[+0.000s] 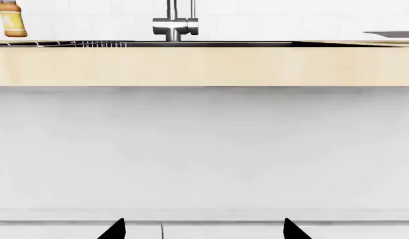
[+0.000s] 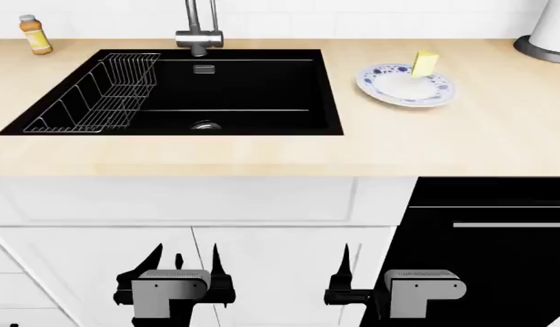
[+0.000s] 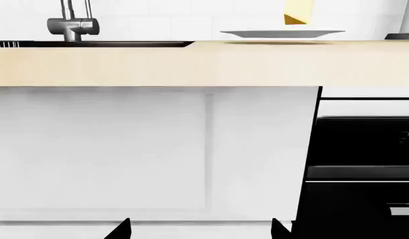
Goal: Pick the cheese from the counter and place it in the sink. Then turn on the sink faucet.
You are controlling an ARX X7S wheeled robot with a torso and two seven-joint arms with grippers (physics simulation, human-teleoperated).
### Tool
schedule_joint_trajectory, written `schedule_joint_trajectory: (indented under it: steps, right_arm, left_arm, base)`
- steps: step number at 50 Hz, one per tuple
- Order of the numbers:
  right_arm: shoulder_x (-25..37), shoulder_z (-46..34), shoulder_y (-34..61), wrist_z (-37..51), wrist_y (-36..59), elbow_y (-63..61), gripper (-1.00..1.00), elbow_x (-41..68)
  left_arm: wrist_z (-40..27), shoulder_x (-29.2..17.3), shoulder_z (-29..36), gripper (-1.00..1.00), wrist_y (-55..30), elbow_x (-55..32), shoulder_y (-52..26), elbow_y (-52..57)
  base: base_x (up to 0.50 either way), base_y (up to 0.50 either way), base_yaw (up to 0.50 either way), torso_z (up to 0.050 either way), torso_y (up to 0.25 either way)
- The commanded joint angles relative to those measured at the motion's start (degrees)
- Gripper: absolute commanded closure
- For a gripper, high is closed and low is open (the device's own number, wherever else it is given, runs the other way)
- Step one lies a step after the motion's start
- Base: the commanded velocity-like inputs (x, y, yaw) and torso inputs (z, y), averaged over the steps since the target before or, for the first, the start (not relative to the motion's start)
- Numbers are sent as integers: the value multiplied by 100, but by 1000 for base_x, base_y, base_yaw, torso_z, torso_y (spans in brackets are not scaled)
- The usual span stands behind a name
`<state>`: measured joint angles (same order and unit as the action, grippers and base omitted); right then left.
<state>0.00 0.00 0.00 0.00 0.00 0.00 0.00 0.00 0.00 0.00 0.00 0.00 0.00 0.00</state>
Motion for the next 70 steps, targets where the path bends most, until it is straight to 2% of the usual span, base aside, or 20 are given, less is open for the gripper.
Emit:
schedule_joint_trajectory:
  steps: [1,17,25,38,44,45,51,58,61,63,64,66,67,68,69,70]
  right_arm:
    - [95,-113,-4,118,138,-71,-100,72]
    - [305,-384,29,397,112,43,-100,292]
    - [366,-438,39,420,150,100,-100,478]
    - [449,-570,11,562,5,138,-100,503]
    - [519,-640,-26,595,176,-79,-100,532]
    - [519,-605,-22,439,279,-127,-100,798]
    - [580,-639,-21,675,515,-399,-100,684]
    - [849,-621,35,886,1951,-1991,-100,772]
    - [1017,-587,266,839,3309,-3119,-100,1117]
    - [1064,-489,470,979,4044,-3779,-100,1238]
    - [1084,-374,674,1013,4586,-4121,-100,1415]
    - [1183,-395,944,1170,5148,-4522,-100,1388]
    - [1267,-504,1011,1238,5257,-4650,-100,1287]
    - [1217,-361,1279,1237,5907,-4942,-100,1500]
    - [1199,-298,1410,1284,6140,-5074,-100,1541]
    - [1013,81,1818,1224,6976,-5278,-100,1867]
  left_arm:
    - [-86,-96,106,-100,-41,-99,-1,21]
    - [-307,-334,387,-100,-127,-320,2,63]
    - [-391,-403,478,-100,-132,-357,2,78]
    - [-490,-491,589,-100,-153,-433,4,99]
    - [-505,-533,630,-100,-395,-539,6,283]
    - [-517,-541,634,-100,-388,-544,4,291]
    - [-541,-584,636,-100,-591,-703,2,483]
    - [-513,-864,784,-100,-2259,-927,-73,1988]
    - [-588,-1001,708,-100,-3706,-1249,-482,3051]
    - [-641,-1043,532,-100,-4819,-1616,-958,3717]
    - [-670,-1040,466,-100,-5106,-1718,-1107,3889]
    - [-783,-1027,223,-100,-6371,-2103,-1863,4488]
    - [-804,-1020,168,-100,-6611,-2180,-2017,4593]
    - [-808,-931,-73,-100,-7256,-2421,-2411,4778]
    - [-820,-894,-169,-100,-7505,-2509,-2572,4856]
    - [-824,-811,-354,-100,-8014,-2669,-2901,4972]
  base:
    - [0,0,0,0,0]
    - [0,0,0,0,0]
    - [0,500,0,0,0]
    - [0,0,0,0,0]
    - [0,0,0,0,0]
    - [0,0,0,0,0]
    - [0,-234,0,0,0]
    - [0,0,0,41,46]
    - [0,0,0,50,47]
    - [0,0,0,50,48]
    - [0,0,0,50,47]
    - [0,0,0,50,33]
    - [0,0,0,50,31]
    - [0,0,0,50,31]
    - [0,0,0,50,31]
    - [0,0,0,50,31]
